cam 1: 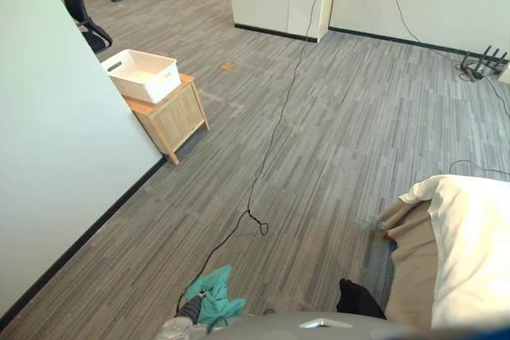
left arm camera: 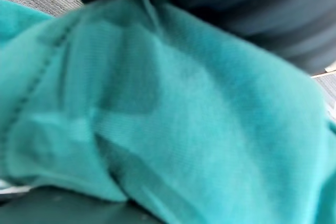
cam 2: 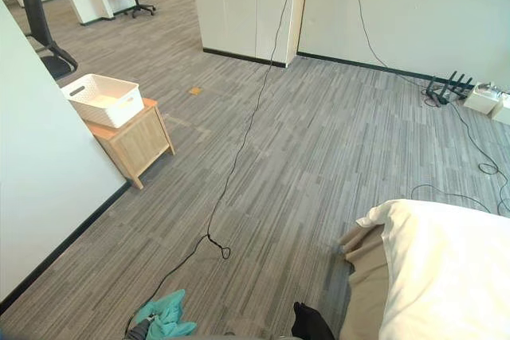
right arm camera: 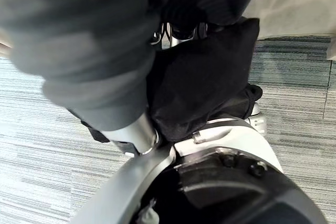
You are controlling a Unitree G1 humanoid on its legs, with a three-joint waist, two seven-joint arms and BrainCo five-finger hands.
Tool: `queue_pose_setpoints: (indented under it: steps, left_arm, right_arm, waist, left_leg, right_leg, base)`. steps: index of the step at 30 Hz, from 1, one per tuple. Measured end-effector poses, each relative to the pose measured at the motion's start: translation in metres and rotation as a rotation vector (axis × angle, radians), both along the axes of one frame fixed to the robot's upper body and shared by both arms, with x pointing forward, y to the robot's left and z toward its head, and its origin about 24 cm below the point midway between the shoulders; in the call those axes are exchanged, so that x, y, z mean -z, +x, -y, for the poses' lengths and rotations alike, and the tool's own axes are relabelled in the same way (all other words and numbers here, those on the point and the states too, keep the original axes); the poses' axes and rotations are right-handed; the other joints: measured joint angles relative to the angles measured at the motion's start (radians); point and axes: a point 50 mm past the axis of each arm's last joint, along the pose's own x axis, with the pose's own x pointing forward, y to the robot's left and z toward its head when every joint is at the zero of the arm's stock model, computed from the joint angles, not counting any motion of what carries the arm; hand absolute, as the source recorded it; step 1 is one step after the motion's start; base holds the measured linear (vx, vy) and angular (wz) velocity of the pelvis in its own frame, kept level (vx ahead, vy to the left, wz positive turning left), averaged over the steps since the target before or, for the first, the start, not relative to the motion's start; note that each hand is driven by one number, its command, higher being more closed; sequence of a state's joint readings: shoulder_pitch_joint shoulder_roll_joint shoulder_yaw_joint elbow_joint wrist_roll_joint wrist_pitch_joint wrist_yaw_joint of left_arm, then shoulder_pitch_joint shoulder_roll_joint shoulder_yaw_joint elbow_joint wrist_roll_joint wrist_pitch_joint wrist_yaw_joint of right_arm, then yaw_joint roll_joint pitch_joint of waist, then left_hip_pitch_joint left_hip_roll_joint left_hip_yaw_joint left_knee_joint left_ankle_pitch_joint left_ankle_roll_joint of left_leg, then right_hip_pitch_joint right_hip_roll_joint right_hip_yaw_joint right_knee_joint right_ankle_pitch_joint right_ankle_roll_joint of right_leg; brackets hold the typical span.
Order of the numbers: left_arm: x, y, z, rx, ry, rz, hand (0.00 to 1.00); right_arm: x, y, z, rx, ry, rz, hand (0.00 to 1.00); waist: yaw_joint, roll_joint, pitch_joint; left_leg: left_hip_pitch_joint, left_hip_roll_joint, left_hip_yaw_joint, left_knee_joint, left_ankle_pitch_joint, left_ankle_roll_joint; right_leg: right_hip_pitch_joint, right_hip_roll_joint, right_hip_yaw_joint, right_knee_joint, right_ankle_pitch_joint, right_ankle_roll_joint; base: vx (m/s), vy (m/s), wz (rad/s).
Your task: Tidy the bed and pick cloth on bed and put in laundry
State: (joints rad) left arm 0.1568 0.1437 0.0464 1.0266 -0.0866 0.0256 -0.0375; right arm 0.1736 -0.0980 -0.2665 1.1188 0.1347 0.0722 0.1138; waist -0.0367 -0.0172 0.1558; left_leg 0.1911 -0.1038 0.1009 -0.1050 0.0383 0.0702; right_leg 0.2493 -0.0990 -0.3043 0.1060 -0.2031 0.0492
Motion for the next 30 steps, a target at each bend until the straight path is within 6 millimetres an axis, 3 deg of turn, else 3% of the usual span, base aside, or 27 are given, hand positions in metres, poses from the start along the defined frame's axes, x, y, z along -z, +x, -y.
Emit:
queue_pose_setpoints:
  steps: [4,6,7,8,9,10,11,13,15,17,18,21,22,23,24,25,26,27,28,29,30]
  left_arm:
    - [0.001,-0.011,-0.002,-0.039,0.005,-0.001,1.00]
    - [0.001,-0.015,-0.004,-0.051,0.015,-0.001,1.00]
    - [0.001,-0.018,-0.006,-0.053,0.030,-0.001,1.00]
    - [0.002,-0.025,-0.005,-0.057,0.038,-0.016,1.00]
    - [0.003,-0.031,-0.004,-0.057,0.044,-0.036,1.00]
    - [0.004,-0.042,-0.003,-0.046,0.054,-0.073,1.00]
    - [0.004,-0.044,-0.003,-0.040,0.056,-0.082,1.00]
    - [0.005,-0.049,-0.003,-0.051,0.053,-0.100,1.00]
    - [0.005,-0.045,-0.003,-0.073,0.045,-0.095,1.00]
    - [0.006,-0.044,-0.003,-0.103,0.038,-0.101,1.00]
    - [0.006,-0.043,-0.003,-0.127,0.033,-0.110,1.00]
    - [0.005,-0.039,-0.004,-0.174,0.033,-0.083,1.00]
    - [0.004,-0.037,-0.004,-0.180,0.035,-0.070,1.00]
    - [0.004,-0.035,-0.002,-0.199,0.034,-0.057,1.00]
    - [0.005,-0.039,0.007,-0.222,0.018,-0.062,1.00]
    - [0.005,-0.039,0.011,-0.264,0.008,-0.051,1.00]
    - [0.006,-0.040,0.014,-0.316,-0.004,-0.048,1.00]
    - [0.006,-0.042,0.014,-0.346,-0.010,-0.044,1.00]
    - [0.006,-0.044,0.019,-0.391,-0.032,-0.037,1.00]
    - [0.007,-0.046,0.019,-0.411,-0.039,-0.035,1.00]
    - [0.006,-0.046,0.017,-0.415,-0.035,-0.029,1.00]
  right_arm:
    - [0.000,-0.001,-0.003,0.035,0.002,0.039,1.00]
    - [0.000,0.001,-0.006,0.087,0.004,0.078,1.00]
    - [-0.001,0.001,-0.009,0.134,0.007,0.106,1.00]
    - [-0.001,0.003,-0.009,0.173,0.002,0.136,1.00]
    - [-0.002,0.005,-0.008,0.190,0.000,0.155,1.00]
    - [-0.003,0.008,-0.006,0.222,-0.008,0.183,1.00]
    - [-0.003,0.005,-0.008,0.234,-0.006,0.185,1.00]
    - [-0.002,0.004,-0.009,0.246,0.001,0.185,1.00]
    - [-0.003,0.003,-0.011,0.251,0.008,0.189,1.00]
    - [-0.004,0.004,-0.011,0.261,0.011,0.200,1.00]
    - [-0.004,0.003,-0.011,0.260,0.017,0.207,1.00]
    - [-0.005,-0.007,-0.014,0.265,0.033,0.200,1.00]
    - [-0.005,-0.009,-0.014,0.268,0.035,0.195,1.00]
    - [-0.005,-0.012,-0.012,0.275,0.033,0.190,1.00]
    - [-0.007,-0.014,-0.002,0.271,0.013,0.183,1.00]
    - [-0.007,-0.013,0.004,0.270,0.003,0.177,1.00]
    - [-0.008,-0.006,0.008,0.265,-0.003,0.192,1.00]
    - [-0.009,-0.004,0.010,0.263,-0.009,0.197,1.00]
    - [-0.010,0.002,0.015,0.245,-0.021,0.206,1.00]
    - [-0.008,0.005,0.016,0.222,-0.021,0.190,1.00]
    - [-0.007,0.006,0.015,0.207,-0.018,0.181,1.00]
  waist:
    - [0.001,-0.005,0.001]
    - [0.002,-0.017,-0.002]
    - [0.000,-0.031,0.002]
    - [0.008,-0.025,0.018]
    - [0.006,-0.021,0.019]
    - [-0.002,0.002,0.023]
    - [0.001,-0.001,0.025]
    - [0.003,0.003,0.024]
    - [0.003,0.007,0.023]
    - [0.003,0.010,0.025]
    - [0.002,0.011,0.026]
    - [-0.001,0.010,0.023]
    - [-0.001,0.009,0.018]
    - [-0.002,0.019,0.012]
    - [0.005,0.053,-0.009]
    - [0.006,0.077,-0.019]
    - [0.008,0.089,-0.020]
    - [0.013,0.092,-0.016]
    - [0.027,0.113,-0.013]
    - [0.031,0.113,-0.008]
    - [0.035,0.103,-0.002]
  left_leg:
    - [-0.013,-0.002,0.002,0.000,-0.015,0.006]
    - [-0.028,-0.023,0.008,0.005,-0.043,0.016]
    - [-0.041,-0.023,0.021,0.037,-0.072,0.015]
    - [-0.046,-0.017,0.029,0.057,-0.084,0.040]
    - [-0.041,-0.009,0.027,0.064,-0.091,0.049]
    - [-0.026,0.017,0.024,0.086,-0.109,0.041]
    - [-0.008,0.042,0.025,0.098,-0.129,0.040]
    - [0.005,0.089,0.018,0.115,-0.152,0.017]
    - [0.003,0.125,-0.001,0.131,-0.177,-0.011]
    - [0.006,0.145,-0.004,0.158,-0.209,-0.026]
    - [0.025,0.160,-0.004,0.195,-0.254,-0.049]
    - [0.075,0.176,-0.040,0.266,-0.357,-0.104]
    - [0.077,0.178,-0.052,0.282,-0.380,-0.106]
    - [0.077,0.193,-0.065,0.307,-0.419,-0.108]
    - [0.072,0.231,-0.072,0.346,-0.437,-0.120]
    - [0.003,0.257,-0.063,0.506,-0.426,-0.115]
    - [-0.085,0.286,-0.066,0.712,-0.373,-0.109]
    - [-0.132,0.304,-0.078,0.824,-0.333,-0.117]
    - [-0.213,0.345,-0.095,1.033,-0.302,-0.136]
    - [-0.278,0.372,-0.099,1.188,-0.302,-0.134]
    - [-0.303,0.374,-0.099,1.235,-0.303,-0.133]
  right_leg:
    - [-0.012,-0.002,0.003,0.005,-0.015,0.011]
    - [-0.056,-0.033,-0.007,0.068,-0.059,0.058]
    - [-0.100,-0.065,-0.010,0.168,-0.085,0.110]
    - [-0.171,-0.083,0.000,0.347,-0.074,0.105]
    - [-0.201,-0.090,0.000,0.423,-0.057,0.093]
    - [-0.217,-0.091,-0.013,0.443,-0.080,0.046]
    - [-0.224,-0.077,-0.025,0.408,-0.094,0.030]
    - [-0.235,-0.041,-0.044,0.287,-0.084,0.034]
    - [-0.303,-0.024,-0.060,0.193,-0.029,0.037]
    - [-0.370,-0.031,-0.065,0.196,0.017,0.036]
    - [-0.425,-0.040,-0.063,0.225,0.060,0.028]
    - [-0.443,-0.073,-0.065,0.279,0.097,0.004]
    - [-0.445,-0.078,-0.067,0.287,0.097,0.004]
    - [-0.451,-0.073,-0.069,0.310,0.068,-0.048]
    - [-0.450,-0.045,-0.091,0.339,0.016,-0.048]
    - [-0.447,-0.023,-0.102,0.355,-0.029,-0.063]
    - [-0.417,0.002,-0.107,0.345,-0.056,-0.082]
    - [-0.396,0.020,-0.108,0.331,-0.069,-0.088]
    - [-0.338,0.066,-0.103,0.292,-0.086,-0.103]
    - [-0.261,0.100,-0.102,0.239,-0.092,-0.113]
    - [-0.221,0.108,-0.100,0.211,-0.090,-0.117]
  base:
    - [0.02,-0.010,-0.06]
    - [0.09,0.031,0.04]
    - [0.15,0.037,-0.02]
    - [0.14,0.027,-0.06]
    - [0.14,0.031,0.01]
    - [0.20,0.021,0.09]
    - [0.26,-0.004,0.10]
    - [0.22,-0.051,0.07]
    - [0.28,-0.082,0.09]
    - [0.32,-0.086,0.02]
    - [0.33,-0.103,0.05]
    - [0.45,-0.250,0.47]
    - [0.45,-0.315,0.63]
    - [0.38,-0.267,0.43]
    - [0.49,-0.320,0.33]
    - [0.57,-0.404,0.09]
    - [0.47,-0.343,-0.01]
    - [0.46,-0.343,-0.14]
    - [0.50,-0.301,-0.15]
    - [0.50,-0.293,-0.16]
    - [0.48,-0.283,-0.14]
